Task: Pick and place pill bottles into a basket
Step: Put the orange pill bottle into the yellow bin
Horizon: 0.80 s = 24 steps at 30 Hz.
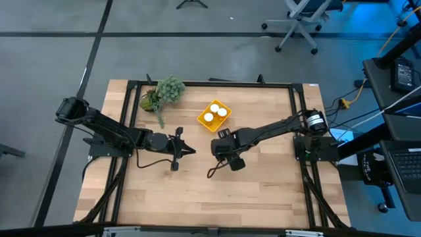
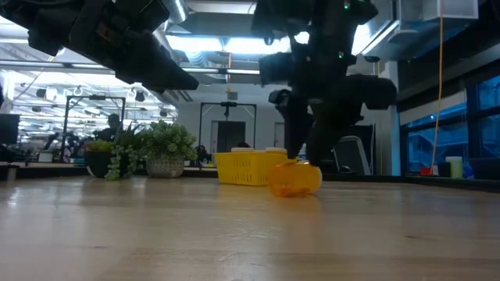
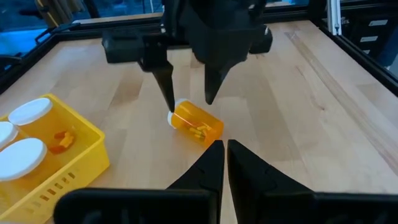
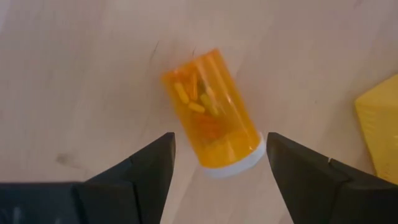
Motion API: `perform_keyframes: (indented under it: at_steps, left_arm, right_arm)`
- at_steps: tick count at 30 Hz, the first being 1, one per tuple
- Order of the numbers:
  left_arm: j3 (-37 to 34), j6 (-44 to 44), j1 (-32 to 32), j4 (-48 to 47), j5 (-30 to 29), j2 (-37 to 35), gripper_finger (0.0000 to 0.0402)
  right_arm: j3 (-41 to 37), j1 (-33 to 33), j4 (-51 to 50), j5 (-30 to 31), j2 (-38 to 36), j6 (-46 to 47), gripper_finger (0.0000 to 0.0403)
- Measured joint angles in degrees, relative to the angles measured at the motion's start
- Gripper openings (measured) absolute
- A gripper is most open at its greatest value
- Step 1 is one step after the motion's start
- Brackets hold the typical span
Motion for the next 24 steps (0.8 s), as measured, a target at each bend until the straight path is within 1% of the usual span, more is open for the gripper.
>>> perform_keyframes:
  at_steps: [13,24]
  left_arm:
    - [0.0,-0.2,0.0,-0.2,0.0,0.0,0.0017]
    - [0.0,-0.2,0.0,0.0,0.0,0.0,0.0016]
  right_arm:
    - [-0.7,-0.1,0.6,0.2,3.1,-1.1,0.0255]
    - [-0.7,-0.1,2.0,0.2,4.0,0.6,0.0255]
